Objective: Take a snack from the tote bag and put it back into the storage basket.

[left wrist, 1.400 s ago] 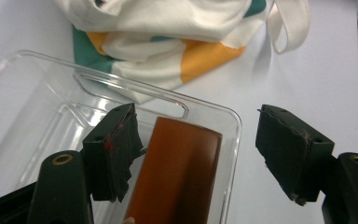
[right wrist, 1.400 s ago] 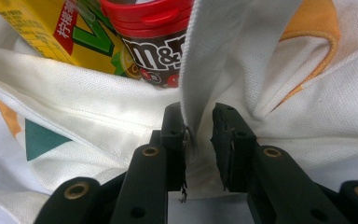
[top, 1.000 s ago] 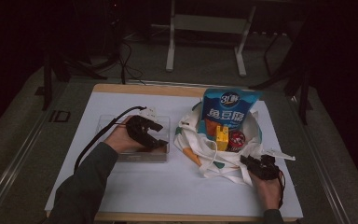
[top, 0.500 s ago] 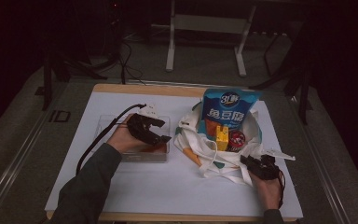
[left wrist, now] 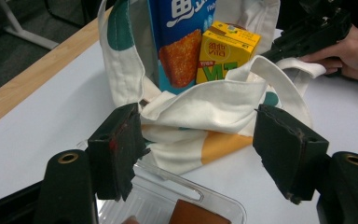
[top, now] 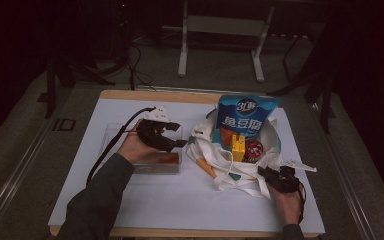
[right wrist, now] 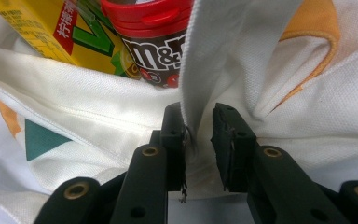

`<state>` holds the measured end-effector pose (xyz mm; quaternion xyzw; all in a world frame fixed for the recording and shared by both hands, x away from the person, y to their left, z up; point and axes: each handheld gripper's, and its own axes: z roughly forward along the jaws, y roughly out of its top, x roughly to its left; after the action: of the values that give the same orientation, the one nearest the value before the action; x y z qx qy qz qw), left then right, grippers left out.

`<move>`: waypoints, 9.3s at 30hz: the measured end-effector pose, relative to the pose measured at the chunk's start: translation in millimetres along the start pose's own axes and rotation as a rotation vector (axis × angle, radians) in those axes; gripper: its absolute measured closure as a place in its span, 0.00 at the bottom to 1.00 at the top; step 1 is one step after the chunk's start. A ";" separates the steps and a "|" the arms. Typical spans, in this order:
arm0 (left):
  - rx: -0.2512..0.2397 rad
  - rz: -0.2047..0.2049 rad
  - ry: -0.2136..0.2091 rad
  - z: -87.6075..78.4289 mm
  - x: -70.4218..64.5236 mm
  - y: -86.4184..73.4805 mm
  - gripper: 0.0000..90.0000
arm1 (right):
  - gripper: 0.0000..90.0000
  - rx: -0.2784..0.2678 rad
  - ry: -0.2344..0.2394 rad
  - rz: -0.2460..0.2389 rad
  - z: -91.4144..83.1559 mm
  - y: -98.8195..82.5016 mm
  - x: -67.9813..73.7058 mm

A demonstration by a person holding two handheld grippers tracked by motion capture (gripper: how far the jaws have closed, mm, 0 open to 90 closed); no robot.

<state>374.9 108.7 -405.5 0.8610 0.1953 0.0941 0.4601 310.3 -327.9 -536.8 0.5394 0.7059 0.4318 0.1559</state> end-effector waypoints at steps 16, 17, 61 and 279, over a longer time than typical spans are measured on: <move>-0.008 0.011 0.034 7.9 -4.5 11.4 0.36 | 0.82 -0.003 0.004 0.003 0.1 -0.2 -1.1; -0.008 0.011 0.034 7.9 -4.5 11.4 0.36 | 0.82 -0.003 0.004 0.003 0.1 -0.2 -1.1; 0.021 0.042 0.005 50.4 -15.9 26.3 0.38 | 0.80 -0.005 0.013 0.017 0.3 -0.4 -3.5; 0.232 0.219 -0.080 204.2 -51.5 59.8 0.22 | 0.79 0.001 0.037 0.031 0.5 0.2 -6.9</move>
<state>413.0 -97.3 -469.2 0.9275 0.0915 0.0861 0.3521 313.3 -333.8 -538.6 0.5424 0.7003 0.4437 0.1361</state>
